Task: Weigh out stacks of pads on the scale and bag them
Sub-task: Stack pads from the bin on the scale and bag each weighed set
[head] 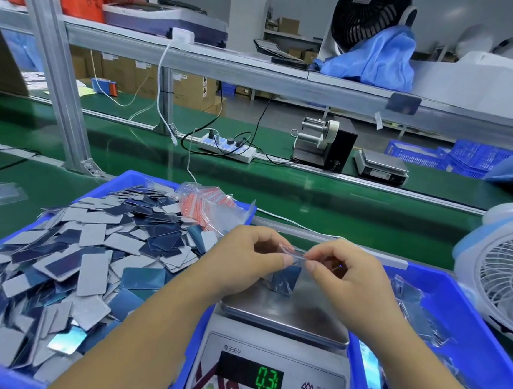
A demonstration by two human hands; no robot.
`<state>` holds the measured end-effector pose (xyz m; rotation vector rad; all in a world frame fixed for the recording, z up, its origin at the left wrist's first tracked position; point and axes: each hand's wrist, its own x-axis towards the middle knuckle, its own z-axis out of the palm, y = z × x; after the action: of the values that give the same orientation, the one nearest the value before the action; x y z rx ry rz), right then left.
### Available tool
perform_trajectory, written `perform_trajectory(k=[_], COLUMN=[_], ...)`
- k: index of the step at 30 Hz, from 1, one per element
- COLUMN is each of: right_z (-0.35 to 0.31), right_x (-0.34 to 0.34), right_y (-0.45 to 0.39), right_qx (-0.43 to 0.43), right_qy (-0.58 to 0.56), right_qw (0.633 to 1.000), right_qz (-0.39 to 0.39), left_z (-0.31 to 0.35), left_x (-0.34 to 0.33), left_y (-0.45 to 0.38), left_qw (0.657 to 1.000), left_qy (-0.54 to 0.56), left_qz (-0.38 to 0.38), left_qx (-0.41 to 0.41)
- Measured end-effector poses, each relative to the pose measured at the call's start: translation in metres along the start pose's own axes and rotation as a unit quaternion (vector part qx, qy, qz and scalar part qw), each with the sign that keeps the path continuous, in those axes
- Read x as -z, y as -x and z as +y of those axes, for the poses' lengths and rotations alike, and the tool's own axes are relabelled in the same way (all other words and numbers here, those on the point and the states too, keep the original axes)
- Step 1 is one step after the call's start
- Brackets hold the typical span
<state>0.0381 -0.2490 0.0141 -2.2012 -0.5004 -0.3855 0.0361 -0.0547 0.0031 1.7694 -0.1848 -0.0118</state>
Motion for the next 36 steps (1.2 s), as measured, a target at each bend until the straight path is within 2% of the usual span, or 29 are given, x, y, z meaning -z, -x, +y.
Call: perform_trajectory(k=[5, 8, 15, 21, 28, 32, 36], right_z=[0.001, 0.003, 0.005, 0.008, 0.008, 0.008, 0.003], right_x=[0.002, 0.001, -0.002, -0.005, -0.012, -0.010, -0.014], right_y=[-0.001, -0.001, -0.002, -0.002, -0.001, 0.000, 0.001], right_qx=[0.009, -0.003, -0.047, -0.059, -0.059, -0.055, -0.057], right_qy=[-0.035, -0.101, -0.238, -0.314, -0.303, -0.299, -0.328], right_qw=[0.999, 0.995, 0.970, 0.947, 0.951, 0.952, 0.942], right_qz=[0.025, 0.025, 0.000, -0.026, -0.017, -0.020, -0.044], left_z=[0.004, 0.006, 0.004, 0.007, 0.004, 0.004, 0.004], left_x=[0.000, -0.001, 0.000, 0.000, -0.007, -0.008, -0.008], left_y=[0.002, 0.001, 0.000, 0.001, 0.003, 0.002, 0.002], left_qw=[0.993, 0.985, 0.983, 0.989, 0.995, 1.000, 0.999], left_qy=[0.106, 0.158, 0.169, 0.146, 0.100, 0.022, 0.019], left_qz=[-0.035, -0.030, 0.005, -0.005, -0.022, -0.004, 0.011], left_qx=[0.041, 0.058, 0.075, 0.040, 0.022, -0.012, -0.029])
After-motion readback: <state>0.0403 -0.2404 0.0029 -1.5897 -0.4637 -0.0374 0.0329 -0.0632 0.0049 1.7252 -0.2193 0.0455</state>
